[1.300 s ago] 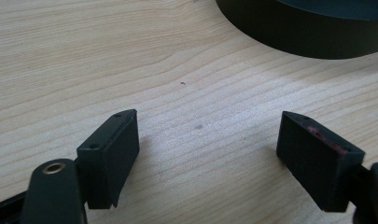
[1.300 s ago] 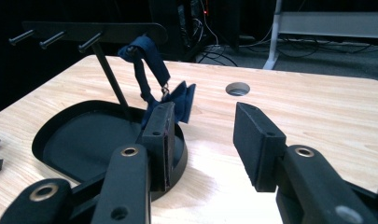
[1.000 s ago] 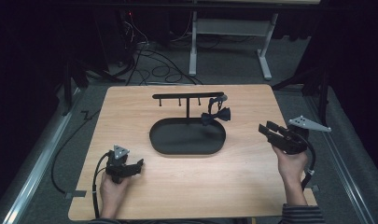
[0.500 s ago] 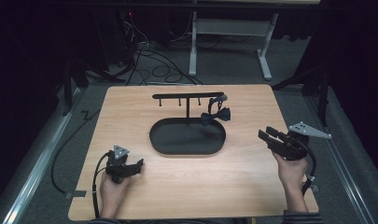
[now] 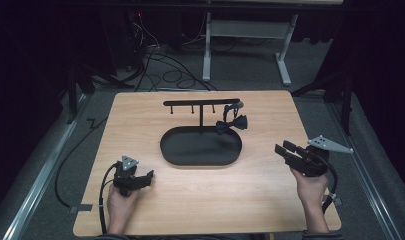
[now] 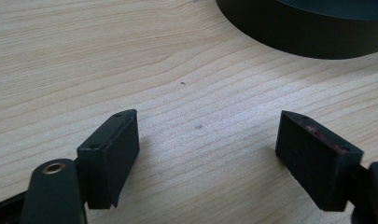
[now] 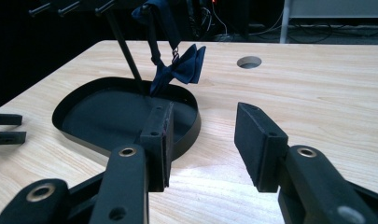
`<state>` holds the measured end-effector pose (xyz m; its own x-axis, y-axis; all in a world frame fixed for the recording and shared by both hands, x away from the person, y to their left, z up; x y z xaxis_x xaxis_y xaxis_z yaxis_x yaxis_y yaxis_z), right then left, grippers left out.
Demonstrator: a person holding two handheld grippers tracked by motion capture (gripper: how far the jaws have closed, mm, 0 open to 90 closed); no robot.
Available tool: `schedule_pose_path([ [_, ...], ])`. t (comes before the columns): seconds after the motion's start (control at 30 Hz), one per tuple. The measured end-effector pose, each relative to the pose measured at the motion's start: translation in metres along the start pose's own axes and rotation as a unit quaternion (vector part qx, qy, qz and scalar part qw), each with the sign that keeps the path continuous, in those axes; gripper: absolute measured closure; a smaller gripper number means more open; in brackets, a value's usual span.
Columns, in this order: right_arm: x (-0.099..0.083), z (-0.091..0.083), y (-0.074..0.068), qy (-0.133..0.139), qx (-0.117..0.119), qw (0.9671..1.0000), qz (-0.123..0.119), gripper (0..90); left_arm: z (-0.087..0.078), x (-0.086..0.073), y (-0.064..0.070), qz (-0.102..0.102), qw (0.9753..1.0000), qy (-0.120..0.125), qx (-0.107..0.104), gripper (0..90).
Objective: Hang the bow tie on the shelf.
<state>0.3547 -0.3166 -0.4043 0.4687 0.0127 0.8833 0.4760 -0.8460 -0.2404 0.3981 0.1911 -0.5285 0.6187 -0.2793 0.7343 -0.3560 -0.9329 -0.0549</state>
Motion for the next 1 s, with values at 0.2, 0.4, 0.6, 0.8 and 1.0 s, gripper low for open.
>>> schedule_pose_path([
  [0.2,-0.004,0.004,-0.002,-0.001,0.007,1.0,0.005,58.9,0.0,0.0,0.0,0.0,1.0,0.0,0.0,21.9],
  [0.4,-0.008,0.01,-0.005,-0.003,0.016,0.9998,0.006,58.9,0.0,0.0,0.0,0.0,1.0,0.0,0.0,22.0],
  [0.6,-0.012,0.014,-0.007,-0.007,0.021,0.9997,0.009,58.8,0.0,0.0,0.0,0.0,1.0,0.0,0.0,21.9],
  [0.8,-0.017,0.016,-0.009,-0.01,0.025,0.9995,0.014,58.7,0.0,0.0,0.0,0.0,1.0,0.0,0.0,21.9],
  [1.0,-0.021,0.018,-0.009,-0.013,0.028,0.9994,0.014,58.6,0.0,0.0,0.0,0.0,1.0,0.0,0.0,21.8],
])
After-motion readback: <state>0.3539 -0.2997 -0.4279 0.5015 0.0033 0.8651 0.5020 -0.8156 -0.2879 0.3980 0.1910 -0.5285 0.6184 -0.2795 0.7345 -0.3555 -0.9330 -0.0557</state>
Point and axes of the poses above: each handheld gripper's, and its own axes: z roughly forward along the jaws, x roughly out of its top, y roughly to its right, the point moved 3 cm from there along z, roughly forward along the jaws, and after that the axes turned 6 degrees about x, right-handed, at the moved point
